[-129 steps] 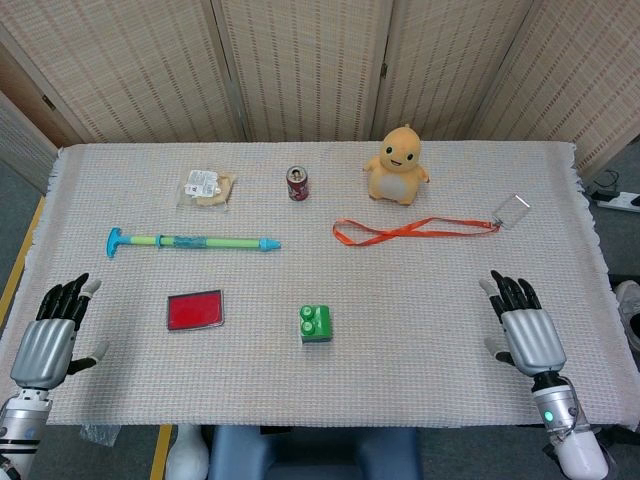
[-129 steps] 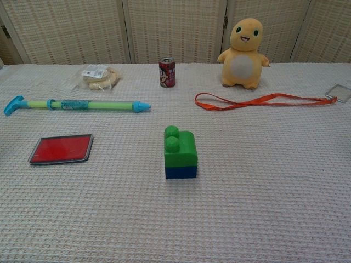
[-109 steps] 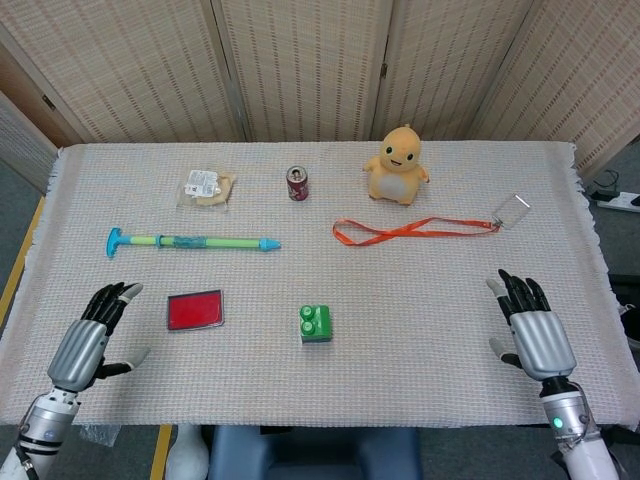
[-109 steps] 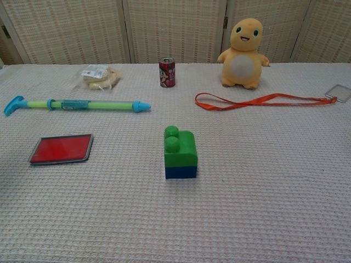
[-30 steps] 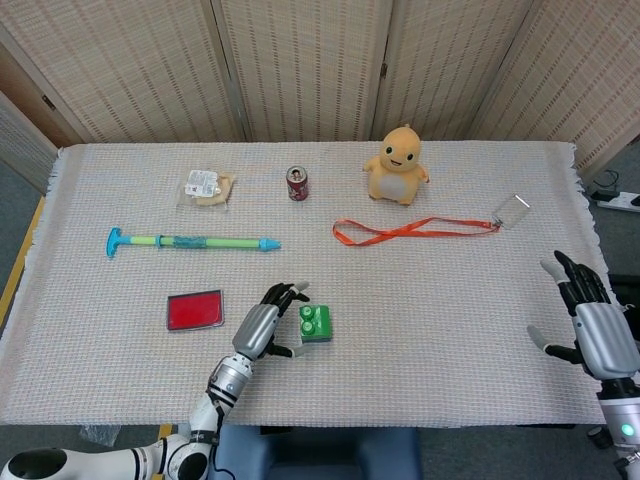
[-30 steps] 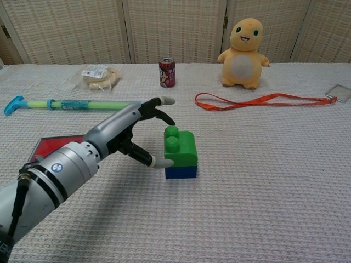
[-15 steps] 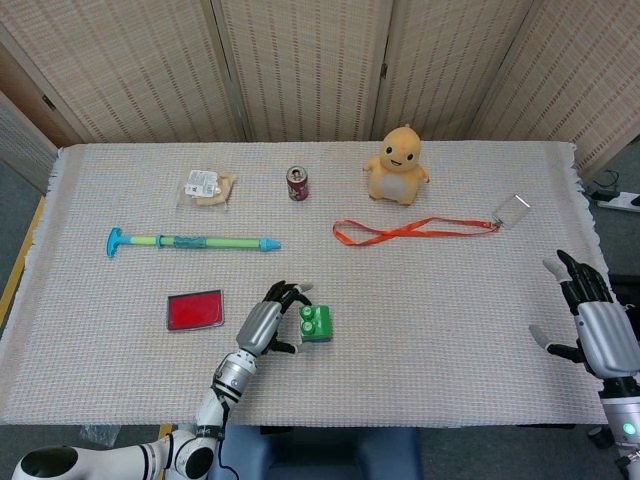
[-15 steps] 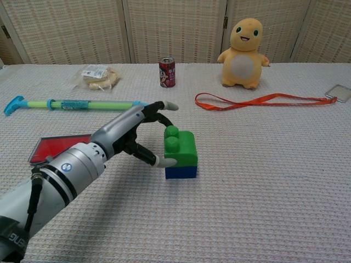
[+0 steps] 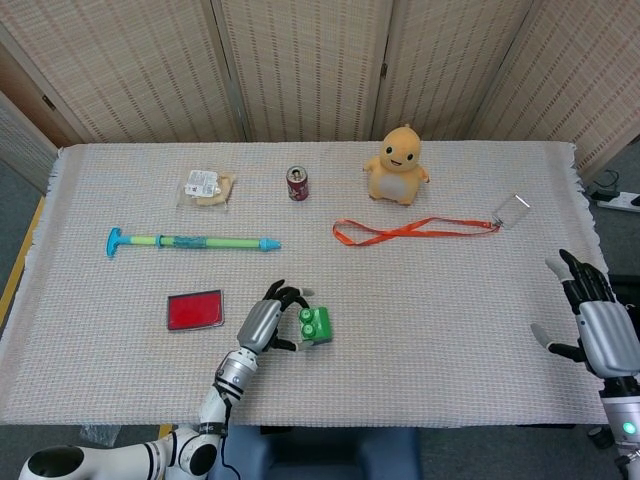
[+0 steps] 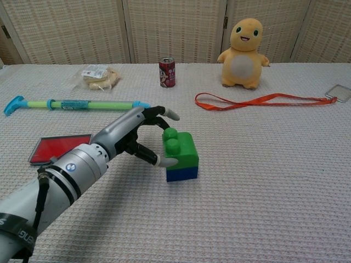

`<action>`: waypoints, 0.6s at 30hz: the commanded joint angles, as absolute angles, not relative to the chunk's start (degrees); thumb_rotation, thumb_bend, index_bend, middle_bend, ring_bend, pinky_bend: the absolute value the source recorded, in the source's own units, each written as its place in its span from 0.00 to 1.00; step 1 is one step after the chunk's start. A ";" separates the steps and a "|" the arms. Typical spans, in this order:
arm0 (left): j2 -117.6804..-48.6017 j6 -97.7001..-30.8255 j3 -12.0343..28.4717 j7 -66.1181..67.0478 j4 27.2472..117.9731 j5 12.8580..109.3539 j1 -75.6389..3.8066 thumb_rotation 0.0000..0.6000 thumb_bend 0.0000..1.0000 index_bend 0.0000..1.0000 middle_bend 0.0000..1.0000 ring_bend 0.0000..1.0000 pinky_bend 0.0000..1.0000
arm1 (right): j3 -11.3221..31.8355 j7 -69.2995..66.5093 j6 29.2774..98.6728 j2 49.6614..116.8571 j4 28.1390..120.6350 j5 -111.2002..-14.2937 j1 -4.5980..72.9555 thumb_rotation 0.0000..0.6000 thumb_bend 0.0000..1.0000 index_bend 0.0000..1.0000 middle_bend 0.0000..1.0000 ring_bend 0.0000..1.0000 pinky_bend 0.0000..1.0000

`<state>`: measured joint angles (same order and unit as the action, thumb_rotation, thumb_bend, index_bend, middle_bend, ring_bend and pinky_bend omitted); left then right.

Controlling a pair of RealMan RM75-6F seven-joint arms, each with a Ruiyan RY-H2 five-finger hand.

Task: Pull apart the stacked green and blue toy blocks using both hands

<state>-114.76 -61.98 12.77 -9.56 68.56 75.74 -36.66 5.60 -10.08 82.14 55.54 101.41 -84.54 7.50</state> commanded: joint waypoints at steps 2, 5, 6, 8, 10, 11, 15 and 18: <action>-115.69 -62.05 13.06 -7.14 67.25 74.43 -36.55 1.00 0.21 0.43 0.60 0.27 0.07 | 5.55 -10.22 82.73 55.47 101.46 -84.95 7.21 1.00 0.33 0.00 0.00 0.00 0.00; -115.92 -61.95 13.41 -5.73 67.16 73.31 -36.34 1.00 0.26 0.49 0.64 0.29 0.08 | 5.53 -10.17 82.92 55.54 101.43 -85.15 7.13 1.00 0.33 0.00 0.00 0.00 0.00; -115.95 -62.17 13.52 -5.42 67.24 73.19 -36.25 1.00 0.29 0.52 0.66 0.31 0.09 | 5.51 -10.14 82.91 55.55 101.44 -85.20 7.14 1.00 0.33 0.00 0.00 0.00 0.00; -116.00 -62.95 13.84 -4.87 67.57 73.05 -36.02 1.00 0.33 0.58 0.72 0.35 0.11 | 5.46 -9.99 82.72 55.63 101.39 -85.27 7.22 1.00 0.33 0.00 0.00 0.00 0.00; -115.84 -63.62 14.15 -4.59 68.21 72.98 -35.78 1.00 0.37 0.64 0.78 0.41 0.15 | 5.40 -9.78 82.44 55.70 101.41 -85.30 7.35 1.00 0.33 0.00 0.00 0.00 0.00; -115.67 -64.20 14.34 -4.54 68.76 73.03 -35.56 1.00 0.38 0.67 0.80 0.43 0.16 | 5.36 -9.65 82.25 55.75 101.43 -85.32 7.43 1.00 0.33 0.00 0.00 0.00 0.00; -114.51 -66.12 14.59 -3.93 71.17 73.44 -34.70 1.00 0.41 0.71 0.85 0.47 0.17 | 5.11 -9.18 81.51 55.92 101.58 -85.53 7.75 1.00 0.33 0.00 0.00 0.00 0.00; -113.41 -67.34 14.59 -3.09 73.09 73.72 -34.06 1.00 0.42 0.72 0.85 0.47 0.17 | 4.93 -8.74 81.04 56.09 101.73 -85.72 7.97 1.00 0.33 0.00 0.00 0.00 0.00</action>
<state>-113.95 -66.76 14.54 -3.53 72.39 73.54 -34.44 4.96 -8.76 81.09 56.06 101.70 -85.69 7.94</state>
